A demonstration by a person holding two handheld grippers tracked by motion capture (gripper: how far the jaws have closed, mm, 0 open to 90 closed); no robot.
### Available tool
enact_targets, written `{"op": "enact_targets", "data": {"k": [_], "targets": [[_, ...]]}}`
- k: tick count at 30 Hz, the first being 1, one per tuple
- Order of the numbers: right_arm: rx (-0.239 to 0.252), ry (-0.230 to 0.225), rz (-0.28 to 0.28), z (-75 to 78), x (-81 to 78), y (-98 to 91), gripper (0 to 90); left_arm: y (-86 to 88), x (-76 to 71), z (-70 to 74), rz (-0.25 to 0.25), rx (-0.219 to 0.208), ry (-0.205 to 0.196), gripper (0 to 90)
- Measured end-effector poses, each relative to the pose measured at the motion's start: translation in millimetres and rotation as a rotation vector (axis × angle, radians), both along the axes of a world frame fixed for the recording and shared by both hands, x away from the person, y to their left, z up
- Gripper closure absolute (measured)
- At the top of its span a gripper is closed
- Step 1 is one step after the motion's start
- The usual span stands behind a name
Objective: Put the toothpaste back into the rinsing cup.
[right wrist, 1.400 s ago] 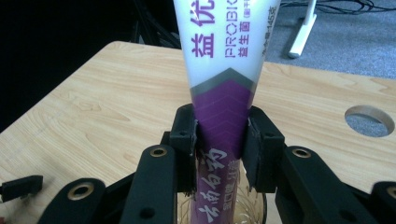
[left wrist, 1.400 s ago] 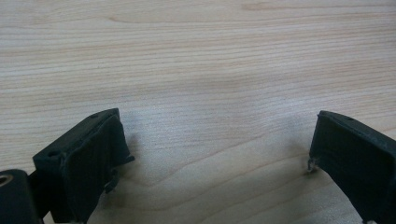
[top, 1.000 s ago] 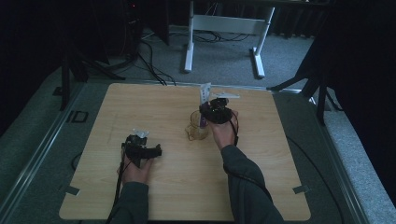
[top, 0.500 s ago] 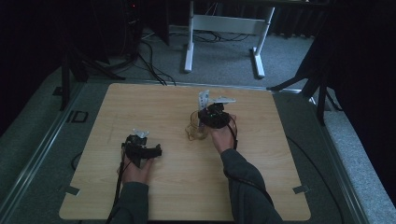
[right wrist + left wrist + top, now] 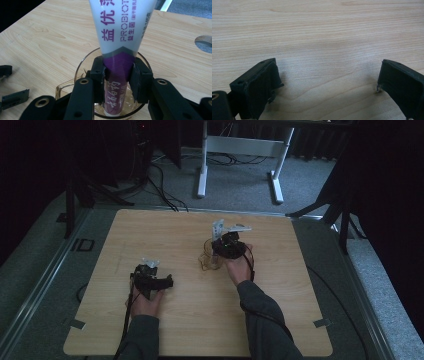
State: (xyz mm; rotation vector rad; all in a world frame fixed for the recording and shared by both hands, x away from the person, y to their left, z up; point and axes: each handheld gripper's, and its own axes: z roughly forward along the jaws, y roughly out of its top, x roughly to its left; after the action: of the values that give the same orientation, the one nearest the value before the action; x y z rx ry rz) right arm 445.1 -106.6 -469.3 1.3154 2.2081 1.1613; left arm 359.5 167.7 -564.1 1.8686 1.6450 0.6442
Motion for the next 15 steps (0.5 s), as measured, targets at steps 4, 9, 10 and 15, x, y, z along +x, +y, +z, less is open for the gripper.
{"op": "enact_targets", "data": {"k": [4,9,10,15], "targets": [[-0.008,0.006,0.006,-0.7,0.5,0.6,66.9,0.0,0.0,0.0,0.0,0.0,0.0,2.8],[0.016,-0.003,0.003,2.1,0.9,-1.1,61.1,0.0,0.0,0.0,0.0,0.0,0.0,2.8],[0.016,0.002,0.007,3.9,1.4,-1.9,61.2,0.1,0.0,0.0,-0.001,0.001,0.0,2.8],[0.012,0.013,0.01,1.4,1.3,-3.7,61.1,0.1,0.0,0.0,0.0,0.002,0.0,2.8]]}}
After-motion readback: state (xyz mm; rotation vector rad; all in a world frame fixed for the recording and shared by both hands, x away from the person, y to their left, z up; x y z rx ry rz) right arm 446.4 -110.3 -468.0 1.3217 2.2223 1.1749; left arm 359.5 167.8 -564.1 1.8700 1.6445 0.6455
